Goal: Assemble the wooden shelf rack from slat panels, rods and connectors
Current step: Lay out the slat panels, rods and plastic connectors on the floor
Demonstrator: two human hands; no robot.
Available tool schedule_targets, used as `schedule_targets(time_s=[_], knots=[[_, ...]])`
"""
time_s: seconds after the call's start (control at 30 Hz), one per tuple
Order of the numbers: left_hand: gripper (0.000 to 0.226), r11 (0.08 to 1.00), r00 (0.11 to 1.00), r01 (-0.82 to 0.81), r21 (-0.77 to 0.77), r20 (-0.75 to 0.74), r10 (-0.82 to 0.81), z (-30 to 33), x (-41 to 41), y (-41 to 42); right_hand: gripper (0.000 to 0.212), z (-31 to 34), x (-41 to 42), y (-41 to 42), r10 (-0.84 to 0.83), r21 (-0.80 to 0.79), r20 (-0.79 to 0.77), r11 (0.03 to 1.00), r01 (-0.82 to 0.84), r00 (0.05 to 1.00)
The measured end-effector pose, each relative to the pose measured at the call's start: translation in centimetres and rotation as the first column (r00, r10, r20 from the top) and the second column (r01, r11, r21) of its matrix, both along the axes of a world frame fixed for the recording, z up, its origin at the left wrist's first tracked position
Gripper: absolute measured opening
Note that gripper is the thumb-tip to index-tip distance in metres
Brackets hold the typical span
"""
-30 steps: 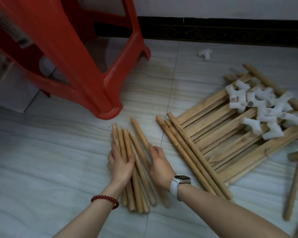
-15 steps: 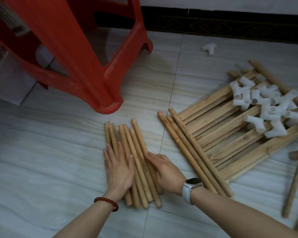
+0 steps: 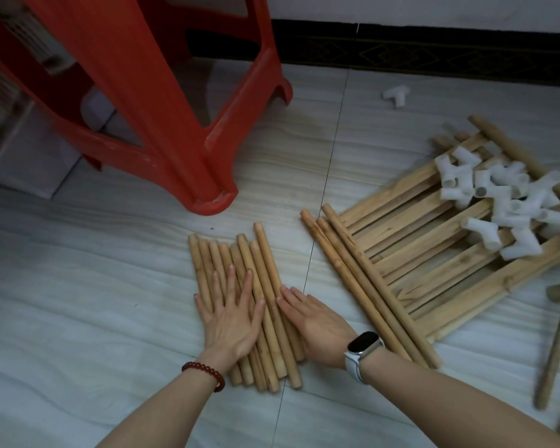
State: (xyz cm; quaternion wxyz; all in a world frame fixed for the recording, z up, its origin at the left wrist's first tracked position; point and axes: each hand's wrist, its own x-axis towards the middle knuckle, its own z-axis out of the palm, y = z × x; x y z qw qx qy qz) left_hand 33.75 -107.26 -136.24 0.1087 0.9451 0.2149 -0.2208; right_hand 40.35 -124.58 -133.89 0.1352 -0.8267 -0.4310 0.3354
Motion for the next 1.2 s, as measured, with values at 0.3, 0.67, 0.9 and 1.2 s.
schedule_targets(time_s=[0.3,0.67,0.9,1.2], knots=[[0.06,0.996,0.957,0.039,-0.079,0.29,-0.014,4.1,4.8,-1.7,0.049,3.8,2.6,-3.2,-0.27,0.253,0.048,0.935,0.249,0.962],[0.086,0.769,0.765,0.614,-0.178,0.377,-0.523,6.3,19.9,-18.2,0.078,6.5,14.3,-23.0,-0.592,-0.076,0.574,0.649,0.757,0.565],[0.126,0.615,0.61,0.787,0.043,0.086,-0.787,6.2,30.1,-24.8,0.115,5.3,20.4,-26.8,-0.478,-0.278,0.444,0.731,0.624,0.758],[0.132,0.58,0.569,0.81,0.084,0.13,-0.812,4.7,32.9,-25.8,0.118,5.4,21.1,-26.0,-0.505,-0.323,0.388,0.709,0.627,0.771]])
